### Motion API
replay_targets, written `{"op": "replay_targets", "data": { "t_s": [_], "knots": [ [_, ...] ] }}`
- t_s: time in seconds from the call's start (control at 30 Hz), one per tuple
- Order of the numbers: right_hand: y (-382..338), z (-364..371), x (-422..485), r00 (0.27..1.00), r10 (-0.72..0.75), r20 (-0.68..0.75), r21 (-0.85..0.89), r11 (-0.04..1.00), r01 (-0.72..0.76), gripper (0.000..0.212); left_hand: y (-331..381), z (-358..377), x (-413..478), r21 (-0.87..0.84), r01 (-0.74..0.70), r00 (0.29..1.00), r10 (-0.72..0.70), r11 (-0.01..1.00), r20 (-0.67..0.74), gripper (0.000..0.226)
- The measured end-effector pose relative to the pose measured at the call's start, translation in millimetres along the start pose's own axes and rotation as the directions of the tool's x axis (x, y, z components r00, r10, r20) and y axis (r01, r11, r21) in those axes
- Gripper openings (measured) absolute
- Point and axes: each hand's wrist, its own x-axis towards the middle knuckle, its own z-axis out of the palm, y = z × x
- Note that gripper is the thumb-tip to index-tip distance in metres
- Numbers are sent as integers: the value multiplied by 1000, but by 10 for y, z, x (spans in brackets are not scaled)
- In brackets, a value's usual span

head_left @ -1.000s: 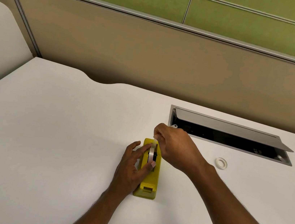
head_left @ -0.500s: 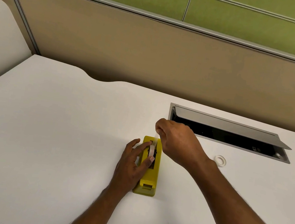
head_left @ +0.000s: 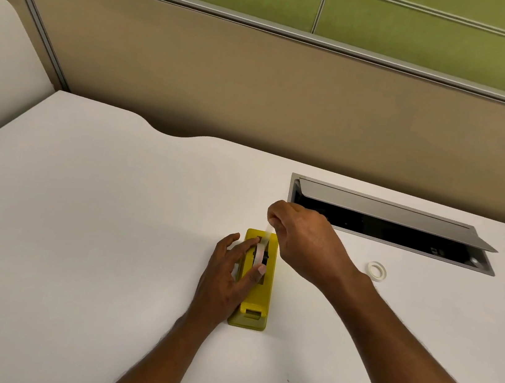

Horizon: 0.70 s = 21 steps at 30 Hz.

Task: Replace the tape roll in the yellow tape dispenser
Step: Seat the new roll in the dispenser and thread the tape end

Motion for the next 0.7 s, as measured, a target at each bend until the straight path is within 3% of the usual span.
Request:
{"op": "replay_targets", "data": {
  "t_s": [0.33, 0.7],
  "knots": [
    [-139, -79, -326, 994, -104, 27, -23, 994, 104, 17, 12, -5, -21, -89, 8, 1000, -10, 996, -27, 29],
    [-221, 101, -734, 995, -92, 25, -4, 996, 92, 17, -8, 29, -2, -54, 4, 999, -6, 999, -47, 45]
  ]
}}
